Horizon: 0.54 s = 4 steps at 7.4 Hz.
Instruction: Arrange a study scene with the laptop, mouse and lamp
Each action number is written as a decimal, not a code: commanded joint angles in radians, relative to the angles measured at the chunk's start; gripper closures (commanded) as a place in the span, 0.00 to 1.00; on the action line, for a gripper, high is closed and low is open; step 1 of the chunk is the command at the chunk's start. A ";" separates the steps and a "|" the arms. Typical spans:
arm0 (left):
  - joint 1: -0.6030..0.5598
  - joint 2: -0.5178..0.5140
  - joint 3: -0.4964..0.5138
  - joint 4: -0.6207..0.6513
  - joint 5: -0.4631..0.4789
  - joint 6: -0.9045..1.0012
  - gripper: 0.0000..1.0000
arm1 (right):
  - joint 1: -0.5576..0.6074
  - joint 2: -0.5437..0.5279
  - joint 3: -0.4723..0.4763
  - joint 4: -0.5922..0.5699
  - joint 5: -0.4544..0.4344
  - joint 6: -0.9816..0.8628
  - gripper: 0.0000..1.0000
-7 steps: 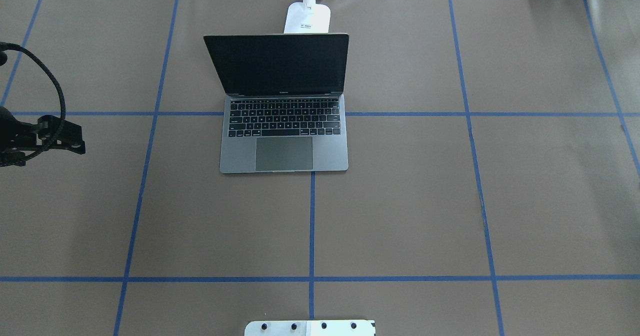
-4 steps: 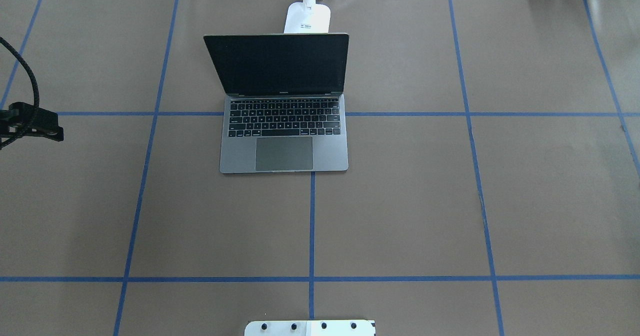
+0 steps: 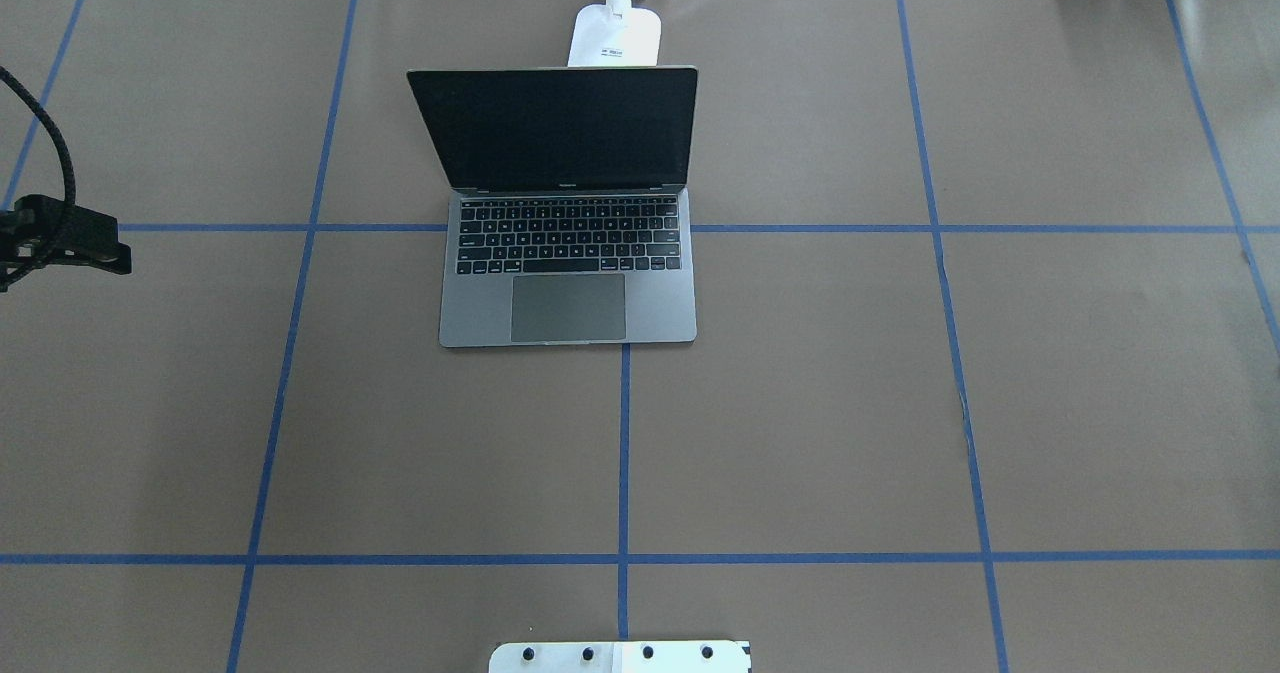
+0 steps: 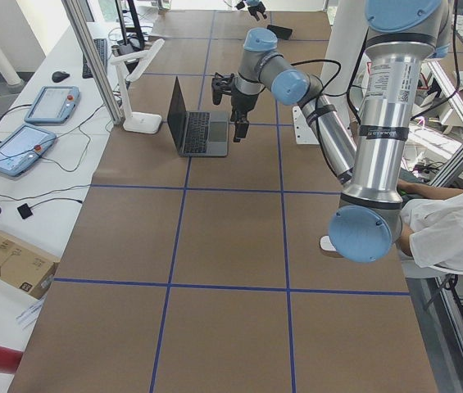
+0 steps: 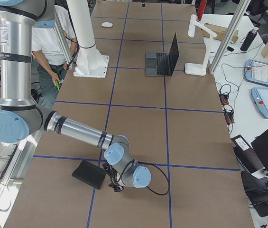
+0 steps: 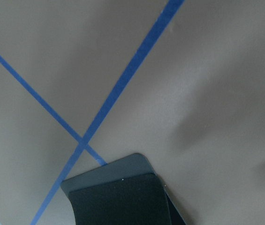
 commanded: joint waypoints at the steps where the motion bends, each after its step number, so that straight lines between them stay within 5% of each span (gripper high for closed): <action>1: 0.000 -0.009 -0.030 0.002 0.001 -0.007 0.00 | -0.009 -0.017 -0.020 -0.001 -0.001 -0.017 0.20; 4: 0.000 -0.011 -0.048 0.002 0.004 -0.009 0.00 | -0.021 -0.020 -0.019 0.005 0.011 -0.066 0.28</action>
